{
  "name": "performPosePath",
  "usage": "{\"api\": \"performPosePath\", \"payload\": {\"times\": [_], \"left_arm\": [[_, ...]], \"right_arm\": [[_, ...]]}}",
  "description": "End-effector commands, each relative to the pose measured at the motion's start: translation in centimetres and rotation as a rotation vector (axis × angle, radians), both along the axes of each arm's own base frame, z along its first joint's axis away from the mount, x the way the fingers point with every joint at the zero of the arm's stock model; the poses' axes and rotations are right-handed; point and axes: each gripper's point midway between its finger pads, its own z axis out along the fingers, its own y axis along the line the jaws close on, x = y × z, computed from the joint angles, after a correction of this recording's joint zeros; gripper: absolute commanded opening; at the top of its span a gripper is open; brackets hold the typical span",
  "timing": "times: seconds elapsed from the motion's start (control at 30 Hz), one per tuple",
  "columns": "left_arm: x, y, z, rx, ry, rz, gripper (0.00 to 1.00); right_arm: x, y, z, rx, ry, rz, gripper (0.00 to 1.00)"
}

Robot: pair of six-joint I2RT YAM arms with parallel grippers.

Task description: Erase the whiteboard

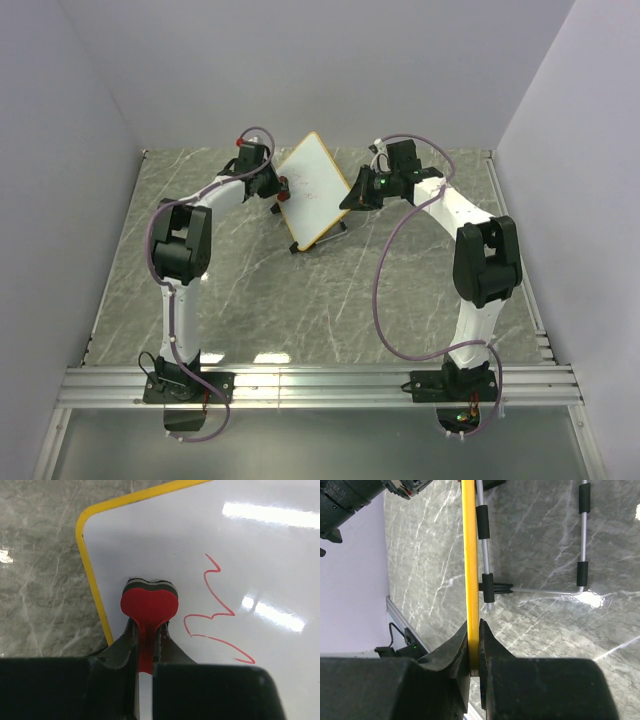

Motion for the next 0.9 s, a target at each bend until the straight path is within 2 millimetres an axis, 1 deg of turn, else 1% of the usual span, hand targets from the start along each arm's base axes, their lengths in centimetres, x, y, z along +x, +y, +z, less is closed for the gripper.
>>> {"api": "performPosePath", "payload": {"times": [0.0, 0.07, 0.1, 0.17, 0.2, 0.23, 0.3, 0.33, 0.4, 0.43, 0.47, 0.5, 0.57, 0.6, 0.67, 0.7, 0.73, 0.77, 0.83, 0.87], "left_arm": [[-3.6, -5.3, 0.1, -0.001, 0.022, -0.162, 0.0], [-4.4, -6.8, 1.4, -0.003, 0.007, -0.205, 0.0], [-5.3, -8.6, 2.6, -0.015, -0.011, -0.244, 0.0], [-6.6, -10.4, 3.6, -0.038, -0.02, -0.281, 0.0], [-8.0, -12.0, 4.2, -0.053, -0.023, -0.32, 0.0], [-8.7, -12.8, 4.6, -0.065, -0.022, -0.332, 0.0], [-10.6, -14.5, 4.7, -0.075, -0.014, -0.374, 0.0], [-11.1, -15.1, 4.7, -0.083, -0.009, -0.391, 0.0], [-11.9, -16.0, 4.4, -0.09, 0.004, -0.415, 0.0], [-12.0, -16.1, 4.3, -0.088, 0.008, -0.419, 0.0], [-12.0, -16.0, 4.2, -0.086, 0.013, -0.419, 0.0], [-11.5, -15.9, 4.1, -0.081, 0.011, -0.408, 0.0], [-10.6, -15.0, 3.9, -0.058, 0.009, -0.381, 0.0], [-9.4, -14.0, 3.9, -0.06, 0.007, -0.355, 0.0], [-8.0, -12.7, 3.7, -0.071, 0.011, -0.326, 0.0], [-6.4, -11.0, 3.1, -0.067, 0.016, -0.285, 0.0], [-5.7, -10.1, 2.6, -0.062, 0.026, -0.268, 0.0], [-4.1, -8.6, 1.9, -0.05, 0.031, -0.236, 0.0], [-2.7, -7.3, 0.9, -0.025, 0.038, -0.217, 0.0], [-1.8, -6.2, -0.5, -0.002, 0.068, -0.195, 0.0]], "right_arm": [[-0.9, 1.2, -0.2, -0.001, 0.032, 0.045, 0.0], [-0.8, 1.2, -0.4, 0.0, 0.037, 0.042, 0.0], [-0.7, 1.2, -0.5, 0.002, 0.039, 0.043, 0.0], [-0.6, 1.3, -0.7, 0.007, 0.044, 0.041, 0.0], [-0.5, 1.4, -0.8, 0.009, 0.044, 0.041, 0.0], [-0.5, 1.4, -0.8, 0.012, 0.047, 0.041, 0.0], [-0.3, 1.6, -0.8, 0.017, 0.048, 0.04, 0.0], [-0.2, 1.6, -0.9, 0.019, 0.05, 0.041, 0.0], [-0.1, 1.7, -0.9, 0.022, 0.053, 0.038, 0.0], [-0.1, 1.8, -0.8, 0.025, 0.05, 0.042, 0.0], [0.0, 1.8, -0.9, 0.024, 0.052, 0.04, 0.0], [-0.1, 1.8, -0.8, 0.026, 0.051, 0.041, 0.0], [-0.1, 1.7, -0.7, 0.024, 0.047, 0.041, 0.0], [-0.3, 1.7, -0.7, 0.024, 0.048, 0.045, 0.0], [-0.5, 1.6, -0.7, 0.019, 0.046, 0.046, 0.0], [-0.6, 1.4, -0.8, 0.016, 0.05, 0.043, 0.0], [-0.7, 1.5, -0.7, 0.015, 0.045, 0.049, 0.0], [-0.9, 1.4, -0.9, 0.013, 0.05, 0.05, 0.0], [-1.1, 1.3, -0.8, 0.01, 0.05, 0.051, 0.0], [-1.3, 1.3, -0.9, 0.008, 0.055, 0.052, 0.0]]}}
